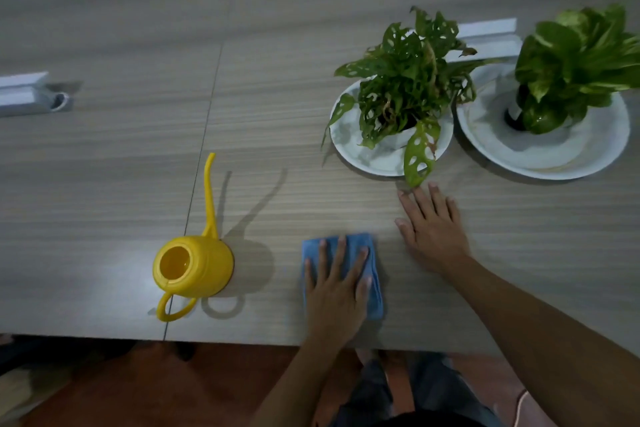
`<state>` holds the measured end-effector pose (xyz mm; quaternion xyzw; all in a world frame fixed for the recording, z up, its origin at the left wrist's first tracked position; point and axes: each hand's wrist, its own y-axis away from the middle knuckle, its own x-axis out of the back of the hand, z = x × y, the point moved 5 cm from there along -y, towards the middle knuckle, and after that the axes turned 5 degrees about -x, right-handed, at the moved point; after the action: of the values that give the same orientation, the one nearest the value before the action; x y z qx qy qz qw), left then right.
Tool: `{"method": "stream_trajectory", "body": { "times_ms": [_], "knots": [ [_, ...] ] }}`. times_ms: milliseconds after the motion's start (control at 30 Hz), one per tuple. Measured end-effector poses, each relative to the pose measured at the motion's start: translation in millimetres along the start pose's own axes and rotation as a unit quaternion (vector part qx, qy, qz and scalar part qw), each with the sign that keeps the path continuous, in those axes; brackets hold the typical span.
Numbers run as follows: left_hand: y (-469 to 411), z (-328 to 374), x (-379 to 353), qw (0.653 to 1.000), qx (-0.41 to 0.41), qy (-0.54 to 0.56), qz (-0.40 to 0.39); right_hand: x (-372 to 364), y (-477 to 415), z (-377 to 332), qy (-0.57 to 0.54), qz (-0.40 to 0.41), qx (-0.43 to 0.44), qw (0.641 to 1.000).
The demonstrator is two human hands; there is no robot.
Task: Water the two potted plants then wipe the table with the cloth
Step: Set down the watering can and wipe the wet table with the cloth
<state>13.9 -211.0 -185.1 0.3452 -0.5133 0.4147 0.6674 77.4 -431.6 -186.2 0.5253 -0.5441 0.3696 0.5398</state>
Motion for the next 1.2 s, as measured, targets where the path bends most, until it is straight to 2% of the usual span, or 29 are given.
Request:
{"method": "stream_trajectory", "body": {
  "times_ms": [100,200,267,367,467,500,567,633,733,867,967,1000,1067,1133,1200],
  "knots": [
    [-39.4,-41.7,5.7,0.998,0.054,-0.025,0.012,-0.9,0.2,0.0,0.001,0.002,0.005,1.000],
    [-23.5,-95.0,18.3,0.992,0.112,-0.050,0.034,0.0,-0.2,0.1,-0.002,-0.005,0.008,1.000],
    [6.3,-90.7,18.6,0.993,0.100,-0.048,0.026,1.6,0.6,-0.5,-0.002,-0.003,0.008,1.000],
    [27.3,-42.4,9.2,0.998,0.068,-0.015,-0.007,1.4,0.3,0.0,-0.002,0.000,0.004,1.000],
    [-15.3,-15.2,5.5,0.999,-0.021,-0.025,-0.007,-0.3,-0.4,0.2,0.002,-0.003,0.005,1.000],
    [-33.7,-21.9,6.5,0.999,-0.027,-0.033,-0.016,-0.3,-0.5,0.2,0.003,0.001,0.007,1.000],
    [-56.6,-56.6,11.0,0.999,0.021,-0.042,-0.016,0.8,0.2,-0.3,0.004,0.005,0.012,1.000],
    [-49.7,-93.7,20.5,0.994,0.092,-0.056,0.018,1.4,1.2,-0.6,0.003,0.000,0.014,1.000],
    [-6.2,-92.5,21.3,0.990,0.123,-0.059,0.032,2.6,2.2,-0.6,-0.001,-0.006,0.008,1.000],
    [13.1,-10.3,0.2,0.999,0.031,-0.028,-0.019,2.7,1.1,-1.0,-0.003,-0.007,0.005,1.000],
    [-32.9,-0.4,-0.6,0.998,-0.032,-0.022,-0.042,1.1,0.2,-0.4,-0.005,-0.007,0.008,1.000],
    [-48.5,-15.0,1.5,0.998,-0.022,-0.028,-0.050,0.8,0.6,-0.2,-0.007,-0.009,0.008,1.000],
    [-61.4,-59.0,10.5,0.997,0.052,-0.047,-0.032,-0.3,0.8,0.1,-0.006,-0.023,0.006,1.000],
    [-43.3,-91.0,19.5,0.992,0.109,-0.056,0.014,0.8,1.0,-0.4,-0.009,-0.033,0.007,0.999],
    [-8.4,-87.0,18.8,0.991,0.121,-0.058,0.024,1.7,1.3,-0.1,-0.012,-0.040,0.006,0.999]
  ]
}}
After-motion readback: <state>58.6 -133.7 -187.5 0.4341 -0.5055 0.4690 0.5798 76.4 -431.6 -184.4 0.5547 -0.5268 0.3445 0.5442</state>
